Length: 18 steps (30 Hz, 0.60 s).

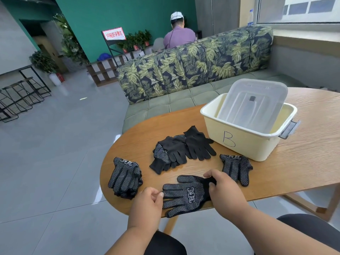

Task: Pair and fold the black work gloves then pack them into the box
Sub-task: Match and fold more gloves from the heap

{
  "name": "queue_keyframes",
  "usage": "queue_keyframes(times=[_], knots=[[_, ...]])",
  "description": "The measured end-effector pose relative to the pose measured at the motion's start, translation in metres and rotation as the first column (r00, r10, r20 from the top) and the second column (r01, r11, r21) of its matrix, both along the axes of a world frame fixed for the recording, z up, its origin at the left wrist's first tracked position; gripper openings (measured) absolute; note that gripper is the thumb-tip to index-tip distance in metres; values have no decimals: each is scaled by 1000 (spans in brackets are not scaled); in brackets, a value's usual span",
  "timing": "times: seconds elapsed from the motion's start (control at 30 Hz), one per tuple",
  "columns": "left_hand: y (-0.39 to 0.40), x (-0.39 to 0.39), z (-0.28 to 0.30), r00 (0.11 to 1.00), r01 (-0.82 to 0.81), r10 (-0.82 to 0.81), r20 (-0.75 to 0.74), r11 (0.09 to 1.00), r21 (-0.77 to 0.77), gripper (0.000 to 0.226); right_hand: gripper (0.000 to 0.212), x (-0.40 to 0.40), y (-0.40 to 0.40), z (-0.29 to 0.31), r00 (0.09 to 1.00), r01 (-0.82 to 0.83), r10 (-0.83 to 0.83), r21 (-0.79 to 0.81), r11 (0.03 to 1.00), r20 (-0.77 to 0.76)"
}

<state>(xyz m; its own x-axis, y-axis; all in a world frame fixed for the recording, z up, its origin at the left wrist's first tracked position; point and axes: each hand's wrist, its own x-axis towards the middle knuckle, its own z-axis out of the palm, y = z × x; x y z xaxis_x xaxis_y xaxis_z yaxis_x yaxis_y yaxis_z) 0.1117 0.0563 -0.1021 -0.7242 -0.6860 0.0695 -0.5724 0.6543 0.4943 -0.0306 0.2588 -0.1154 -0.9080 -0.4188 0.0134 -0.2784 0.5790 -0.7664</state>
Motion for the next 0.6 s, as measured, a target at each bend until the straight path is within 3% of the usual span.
queue_keyframes(times=[0.6], knots=[[3, 10, -10, 993, 112, -107, 59, 989, -101, 22, 30, 1, 1, -1, 1000, -14, 14, -11, 1000, -6]])
